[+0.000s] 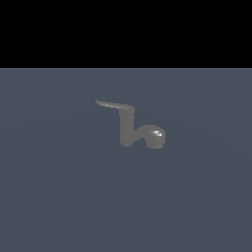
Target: Turn on the faucet by rotating a designated handle.
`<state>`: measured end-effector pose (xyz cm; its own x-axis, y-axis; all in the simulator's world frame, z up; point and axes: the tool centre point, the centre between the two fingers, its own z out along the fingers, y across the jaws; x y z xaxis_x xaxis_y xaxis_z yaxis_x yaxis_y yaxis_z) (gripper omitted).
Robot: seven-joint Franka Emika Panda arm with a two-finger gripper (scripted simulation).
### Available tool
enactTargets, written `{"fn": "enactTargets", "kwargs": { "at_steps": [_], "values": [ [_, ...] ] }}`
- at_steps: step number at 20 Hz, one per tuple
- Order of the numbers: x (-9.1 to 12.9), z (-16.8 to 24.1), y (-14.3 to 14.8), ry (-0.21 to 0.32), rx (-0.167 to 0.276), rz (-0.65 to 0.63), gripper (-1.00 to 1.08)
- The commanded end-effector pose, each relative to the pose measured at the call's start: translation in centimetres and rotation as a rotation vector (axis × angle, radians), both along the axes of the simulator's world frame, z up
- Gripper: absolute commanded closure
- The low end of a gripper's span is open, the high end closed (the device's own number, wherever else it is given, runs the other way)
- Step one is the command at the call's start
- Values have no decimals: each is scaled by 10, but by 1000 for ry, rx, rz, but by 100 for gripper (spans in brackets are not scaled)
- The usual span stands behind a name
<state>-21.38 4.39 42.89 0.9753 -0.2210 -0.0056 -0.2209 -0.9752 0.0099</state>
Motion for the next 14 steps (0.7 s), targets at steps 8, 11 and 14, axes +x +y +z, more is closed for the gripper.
{"fn": "enactTargets", "kwargs": {
  "at_steps": [8, 11, 14],
  "values": [
    [39, -46, 33, -1, 4, -204, 108],
    [53, -61, 41, -2, 5, -268, 108],
    [68, -75, 49, -2, 6, -331, 108]
  ]
}}
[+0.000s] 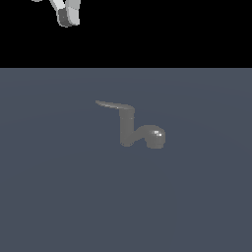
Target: Turn on the faucet by rotating a designated handle.
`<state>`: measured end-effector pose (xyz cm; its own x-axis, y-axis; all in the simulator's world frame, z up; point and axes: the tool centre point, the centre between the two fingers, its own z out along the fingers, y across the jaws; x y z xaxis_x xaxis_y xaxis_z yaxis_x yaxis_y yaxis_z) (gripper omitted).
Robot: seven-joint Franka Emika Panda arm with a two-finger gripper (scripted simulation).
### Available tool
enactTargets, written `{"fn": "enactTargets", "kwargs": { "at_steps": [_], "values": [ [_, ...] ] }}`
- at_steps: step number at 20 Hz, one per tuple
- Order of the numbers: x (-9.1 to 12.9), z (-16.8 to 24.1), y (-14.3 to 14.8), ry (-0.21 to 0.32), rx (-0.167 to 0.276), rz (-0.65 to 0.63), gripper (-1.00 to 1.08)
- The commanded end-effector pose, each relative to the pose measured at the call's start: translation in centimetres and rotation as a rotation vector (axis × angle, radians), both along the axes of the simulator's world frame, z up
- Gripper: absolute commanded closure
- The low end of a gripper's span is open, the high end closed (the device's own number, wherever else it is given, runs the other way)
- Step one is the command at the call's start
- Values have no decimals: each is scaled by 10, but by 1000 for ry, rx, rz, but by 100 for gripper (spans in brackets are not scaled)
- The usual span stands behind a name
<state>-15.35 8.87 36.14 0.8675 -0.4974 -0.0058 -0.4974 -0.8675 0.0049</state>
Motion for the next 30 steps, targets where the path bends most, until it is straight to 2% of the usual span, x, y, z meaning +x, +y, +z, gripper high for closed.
{"fn": "enactTargets", "kwargs": {
  "at_steps": [1, 16, 30],
  "values": [
    [12, -12, 6, -1, 2, -54, 108],
    [88, -80, 27, -3, 6, -359, 108],
    [164, -144, 21, -6, 1, -648, 108]
  ]
}}
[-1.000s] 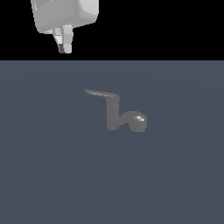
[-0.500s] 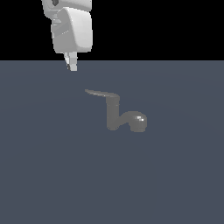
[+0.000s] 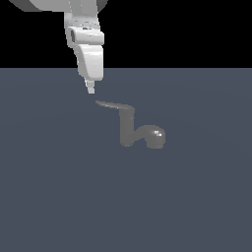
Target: Turn on the faucet by rotating a designated handle.
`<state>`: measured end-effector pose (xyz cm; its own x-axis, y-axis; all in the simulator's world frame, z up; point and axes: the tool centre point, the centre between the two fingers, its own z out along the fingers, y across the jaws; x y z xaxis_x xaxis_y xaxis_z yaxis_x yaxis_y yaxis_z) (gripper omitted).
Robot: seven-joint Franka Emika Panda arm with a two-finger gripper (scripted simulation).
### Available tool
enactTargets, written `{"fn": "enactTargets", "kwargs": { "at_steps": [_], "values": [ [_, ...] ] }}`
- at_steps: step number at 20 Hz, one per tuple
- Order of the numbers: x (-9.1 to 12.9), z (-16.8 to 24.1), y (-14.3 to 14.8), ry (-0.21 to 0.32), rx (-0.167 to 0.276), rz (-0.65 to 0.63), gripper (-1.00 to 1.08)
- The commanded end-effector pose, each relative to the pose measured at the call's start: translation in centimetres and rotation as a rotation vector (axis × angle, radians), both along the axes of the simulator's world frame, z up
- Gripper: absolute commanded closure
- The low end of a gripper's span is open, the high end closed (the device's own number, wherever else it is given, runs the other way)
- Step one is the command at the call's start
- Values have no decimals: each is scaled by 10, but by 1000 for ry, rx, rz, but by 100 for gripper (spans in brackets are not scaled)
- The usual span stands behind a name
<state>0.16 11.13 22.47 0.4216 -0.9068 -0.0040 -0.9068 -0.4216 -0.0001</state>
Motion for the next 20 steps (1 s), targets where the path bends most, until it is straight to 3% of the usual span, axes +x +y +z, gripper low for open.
{"fn": "enactTargets", "kwargs": {
  "at_steps": [1, 11, 20],
  "values": [
    [14, -12, -3, -1, -2, -54, 108],
    [53, -45, -17, -1, -5, -211, 108],
    [63, -52, -22, -1, -4, -251, 108]
  ]
}}
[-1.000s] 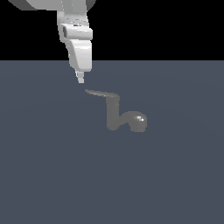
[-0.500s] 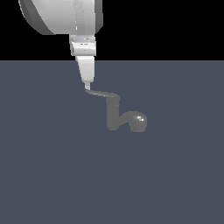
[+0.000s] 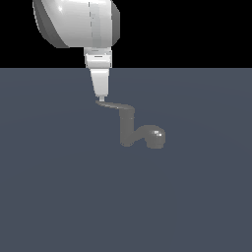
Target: Turn on the faucet by rotating a designated handle.
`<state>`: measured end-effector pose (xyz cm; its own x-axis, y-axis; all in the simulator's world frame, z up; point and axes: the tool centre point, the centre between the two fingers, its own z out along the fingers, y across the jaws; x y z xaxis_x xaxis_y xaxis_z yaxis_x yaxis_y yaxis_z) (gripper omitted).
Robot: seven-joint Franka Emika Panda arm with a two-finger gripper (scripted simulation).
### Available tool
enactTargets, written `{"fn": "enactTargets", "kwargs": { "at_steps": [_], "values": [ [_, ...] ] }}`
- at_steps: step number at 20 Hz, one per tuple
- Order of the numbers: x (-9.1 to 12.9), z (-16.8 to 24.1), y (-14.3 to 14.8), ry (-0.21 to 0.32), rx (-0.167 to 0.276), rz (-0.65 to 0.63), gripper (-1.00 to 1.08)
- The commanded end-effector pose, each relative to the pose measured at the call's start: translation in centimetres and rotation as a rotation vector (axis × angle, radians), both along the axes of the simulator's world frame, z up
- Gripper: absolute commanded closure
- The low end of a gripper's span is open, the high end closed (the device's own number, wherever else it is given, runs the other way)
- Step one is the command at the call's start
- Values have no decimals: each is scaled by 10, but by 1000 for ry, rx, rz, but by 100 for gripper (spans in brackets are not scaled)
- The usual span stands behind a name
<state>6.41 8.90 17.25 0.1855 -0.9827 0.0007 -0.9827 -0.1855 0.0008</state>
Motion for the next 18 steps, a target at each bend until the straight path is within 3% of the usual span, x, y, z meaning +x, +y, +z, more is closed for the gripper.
{"fn": "enactTargets", "kwargs": {
  "at_steps": [1, 18],
  "values": [
    [1, 0, 0, -1, 0, -2, 108],
    [-44, 0, 0, 0, 0, -1, 108]
  ]
}}
